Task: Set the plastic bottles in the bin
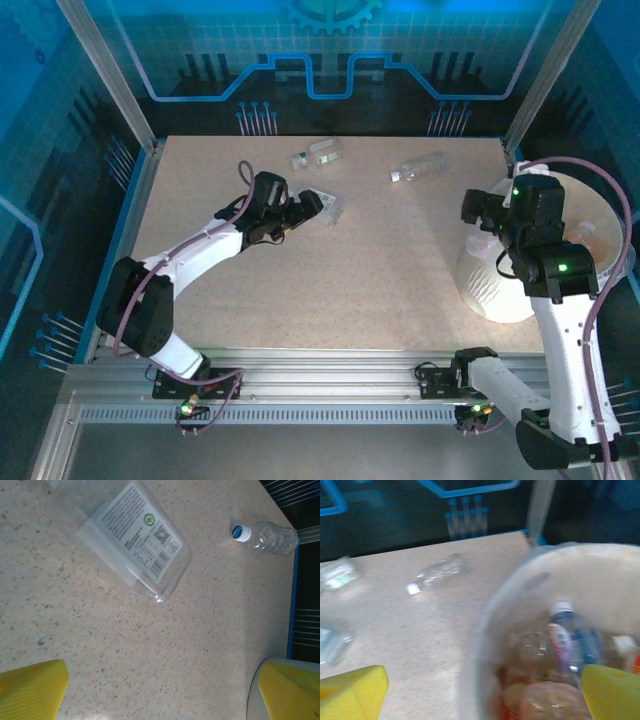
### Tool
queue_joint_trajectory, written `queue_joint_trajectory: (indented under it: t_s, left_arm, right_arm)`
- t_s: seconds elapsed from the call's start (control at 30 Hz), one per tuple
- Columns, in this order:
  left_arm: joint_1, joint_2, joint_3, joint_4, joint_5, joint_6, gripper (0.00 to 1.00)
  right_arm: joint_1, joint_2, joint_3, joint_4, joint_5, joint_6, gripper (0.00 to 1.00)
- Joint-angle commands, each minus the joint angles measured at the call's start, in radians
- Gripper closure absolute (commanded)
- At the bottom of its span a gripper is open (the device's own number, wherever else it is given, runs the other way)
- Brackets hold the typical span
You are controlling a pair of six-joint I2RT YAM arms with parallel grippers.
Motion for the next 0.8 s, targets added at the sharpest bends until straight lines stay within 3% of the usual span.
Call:
queue_joint_trajectory:
  t_s: [0.0,0.13,0.3,0.47,0.77]
  left_arm:
    - [-0.008,0.043,0.046,0.092,-0.010,0.021,0.01]
    - [-0.008,0.108,0.100,0.163,0.053,0.023,0.01]
    - [-0.008,0.198,0.188,0.240,0.077,0.054,0.01]
    - [-0.006,0.327,0.275,0.321,0.039,0.083,0.01]
    - [-0.001,0.548,0.469,0.297,-0.034,0.147,0.01]
  right_arm:
    - [0.063,-0.018,-0.002,0.084,-0.155,0.002,0.00]
    - [0.125,-0.019,-0.055,0.187,-0.303,-0.002,0.00]
    - [0.222,-0.014,-0.137,0.325,-0.383,-0.016,0.00]
    - [0.310,0.014,-0.172,0.399,-0.348,-0.016,0.00]
    - [0.329,0.017,-0.201,0.395,-0.268,0.012,0.00]
